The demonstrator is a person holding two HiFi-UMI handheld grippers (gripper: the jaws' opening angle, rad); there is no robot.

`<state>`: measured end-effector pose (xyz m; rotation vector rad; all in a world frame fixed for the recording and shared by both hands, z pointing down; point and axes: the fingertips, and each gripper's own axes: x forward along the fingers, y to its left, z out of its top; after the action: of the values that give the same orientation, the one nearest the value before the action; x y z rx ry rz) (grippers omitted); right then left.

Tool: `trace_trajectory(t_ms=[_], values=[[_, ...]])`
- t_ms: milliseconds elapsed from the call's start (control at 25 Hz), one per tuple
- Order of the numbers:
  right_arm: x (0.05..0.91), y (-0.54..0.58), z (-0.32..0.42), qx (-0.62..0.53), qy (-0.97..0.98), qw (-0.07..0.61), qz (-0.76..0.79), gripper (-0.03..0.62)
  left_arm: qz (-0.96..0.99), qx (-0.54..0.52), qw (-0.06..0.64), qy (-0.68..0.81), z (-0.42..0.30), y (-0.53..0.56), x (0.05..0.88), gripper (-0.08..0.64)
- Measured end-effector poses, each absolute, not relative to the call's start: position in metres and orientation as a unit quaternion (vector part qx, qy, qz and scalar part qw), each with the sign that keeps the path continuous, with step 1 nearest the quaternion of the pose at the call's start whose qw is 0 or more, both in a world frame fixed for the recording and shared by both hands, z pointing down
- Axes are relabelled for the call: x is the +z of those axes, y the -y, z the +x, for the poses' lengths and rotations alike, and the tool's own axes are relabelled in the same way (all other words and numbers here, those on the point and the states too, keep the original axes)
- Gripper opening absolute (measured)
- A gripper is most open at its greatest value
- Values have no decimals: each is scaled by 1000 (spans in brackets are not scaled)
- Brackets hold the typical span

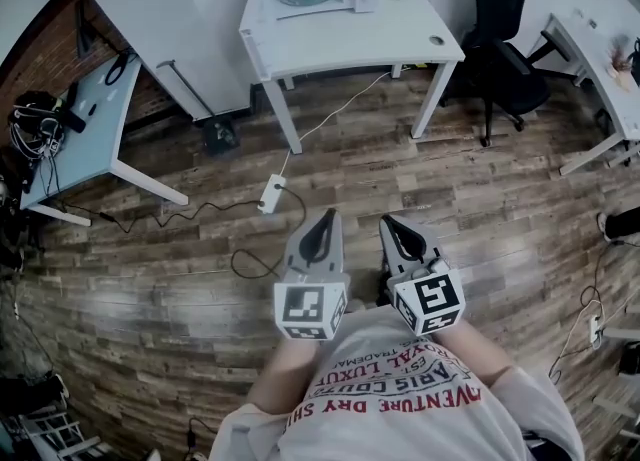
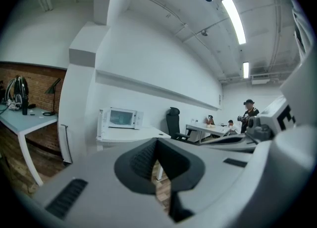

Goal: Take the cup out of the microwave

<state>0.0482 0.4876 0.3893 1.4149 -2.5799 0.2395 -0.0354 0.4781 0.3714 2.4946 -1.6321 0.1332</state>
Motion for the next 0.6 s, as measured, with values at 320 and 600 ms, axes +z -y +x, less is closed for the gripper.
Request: trace_trajectory(t_ms=[320,600], values=[[396,-433,43,81,882,86,457,11,824,43,80,559,-38,-430,378,6],[385,-349,55,81,893,77,437,11,807,48,87,582,-28,-350,375,6]])
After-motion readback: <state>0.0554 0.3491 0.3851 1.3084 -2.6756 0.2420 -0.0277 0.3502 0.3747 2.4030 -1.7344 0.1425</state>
